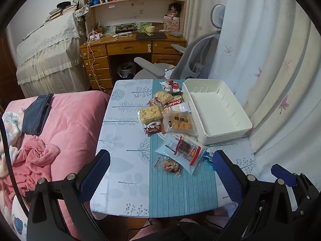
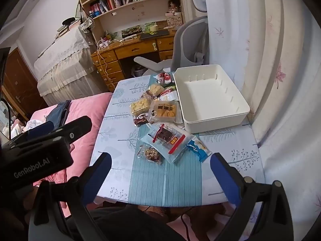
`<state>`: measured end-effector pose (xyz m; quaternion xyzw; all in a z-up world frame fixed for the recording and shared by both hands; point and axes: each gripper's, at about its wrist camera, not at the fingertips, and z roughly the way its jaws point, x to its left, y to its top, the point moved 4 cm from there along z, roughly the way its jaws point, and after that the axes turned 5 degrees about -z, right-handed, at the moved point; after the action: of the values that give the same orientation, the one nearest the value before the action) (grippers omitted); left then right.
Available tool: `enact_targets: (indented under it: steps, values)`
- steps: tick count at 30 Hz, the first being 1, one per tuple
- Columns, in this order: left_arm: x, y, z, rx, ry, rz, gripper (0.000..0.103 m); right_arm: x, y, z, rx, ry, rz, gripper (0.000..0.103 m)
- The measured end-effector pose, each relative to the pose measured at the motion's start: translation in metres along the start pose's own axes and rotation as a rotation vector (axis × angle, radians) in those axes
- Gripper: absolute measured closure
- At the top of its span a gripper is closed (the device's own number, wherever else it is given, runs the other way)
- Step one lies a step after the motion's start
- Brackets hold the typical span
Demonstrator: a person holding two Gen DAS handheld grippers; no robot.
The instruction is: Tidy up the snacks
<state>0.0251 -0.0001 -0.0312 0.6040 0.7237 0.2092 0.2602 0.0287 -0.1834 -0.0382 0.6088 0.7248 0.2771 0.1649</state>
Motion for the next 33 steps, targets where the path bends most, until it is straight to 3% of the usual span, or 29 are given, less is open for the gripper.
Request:
enact_targets:
  steps: [33]
  values:
    - [-0.0035, 0.0005, 0.0066, 0.001, 0.007, 0.009, 0.001, 0.0044, 0.004, 0.0055, 0.009, 0.008, 0.008, 0.004]
